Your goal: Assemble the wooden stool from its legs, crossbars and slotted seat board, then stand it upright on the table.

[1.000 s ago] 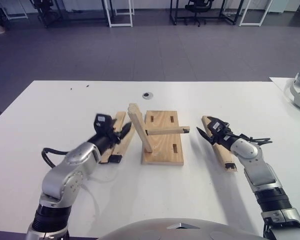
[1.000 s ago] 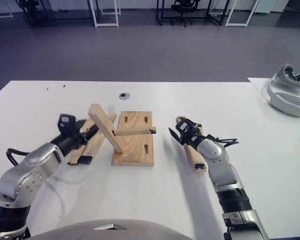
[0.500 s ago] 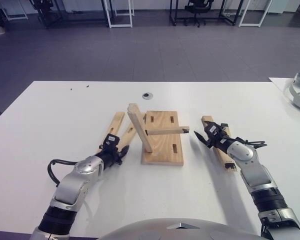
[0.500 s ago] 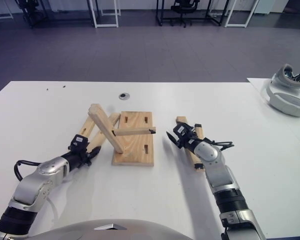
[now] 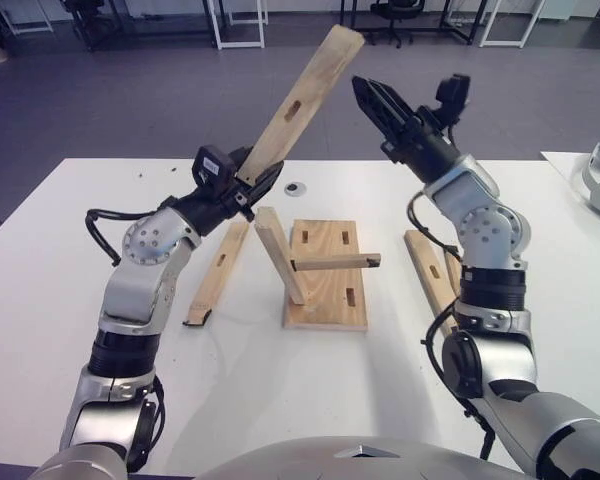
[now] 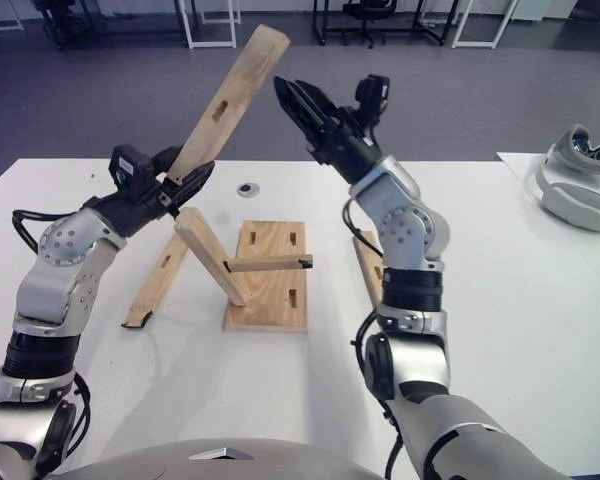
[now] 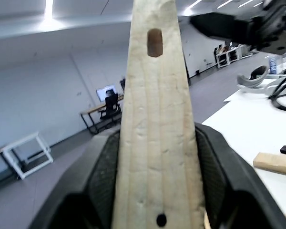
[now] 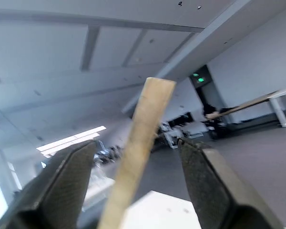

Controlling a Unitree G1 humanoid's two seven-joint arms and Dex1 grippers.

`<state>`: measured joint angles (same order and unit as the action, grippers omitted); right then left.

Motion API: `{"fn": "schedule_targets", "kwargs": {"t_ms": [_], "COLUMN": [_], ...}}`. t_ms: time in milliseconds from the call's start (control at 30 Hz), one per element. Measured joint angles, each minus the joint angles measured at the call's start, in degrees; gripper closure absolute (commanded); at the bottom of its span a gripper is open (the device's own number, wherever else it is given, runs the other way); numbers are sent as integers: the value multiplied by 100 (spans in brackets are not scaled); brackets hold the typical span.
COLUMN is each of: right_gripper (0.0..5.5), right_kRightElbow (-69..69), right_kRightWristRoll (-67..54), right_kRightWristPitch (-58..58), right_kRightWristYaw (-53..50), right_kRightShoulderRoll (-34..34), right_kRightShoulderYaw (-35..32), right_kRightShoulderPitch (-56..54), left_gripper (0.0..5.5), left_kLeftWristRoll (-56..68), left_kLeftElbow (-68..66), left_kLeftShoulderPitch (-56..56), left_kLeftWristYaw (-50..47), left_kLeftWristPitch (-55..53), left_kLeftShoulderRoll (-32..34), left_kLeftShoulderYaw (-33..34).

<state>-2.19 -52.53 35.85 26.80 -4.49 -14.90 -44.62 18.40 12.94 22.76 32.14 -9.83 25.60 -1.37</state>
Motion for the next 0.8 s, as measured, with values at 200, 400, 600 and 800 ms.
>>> {"fn": "schedule_targets", "kwargs": {"t_ms": [200, 400, 600, 800], "right_gripper": [289, 406, 449, 449], "right_kRightElbow": [55, 113, 119, 1169], "right_kRightWristRoll": [-1025, -1252, -1127, -1056], "right_kRightWristPitch": [321, 506, 466, 136], "right_kRightWristYaw": [-866, -1131, -1280, -1870], "right_kRightShoulderRoll": [288, 247, 115, -52], "right_kRightShoulderYaw": [-435, -442, -395, -1016], "right_kRightShoulderPitch": [-241, -226, -176, 1740], "left_gripper": [343, 343, 290, 190], "left_kLeftWristRoll": [-304, -624, -770, -725], "left_kLeftElbow": [-174, -404, -546, -831], "left_kLeftShoulderPitch": [39, 41, 84, 169], "left_kLeftWristYaw": [276, 315, 393, -298], "left_kLeftWristPitch": [572, 1012, 1255, 651], "left_kLeftShoulderRoll": [-107, -77, -61, -68], "left_kLeftShoulderYaw": [-280, -298, -290, 476]}}
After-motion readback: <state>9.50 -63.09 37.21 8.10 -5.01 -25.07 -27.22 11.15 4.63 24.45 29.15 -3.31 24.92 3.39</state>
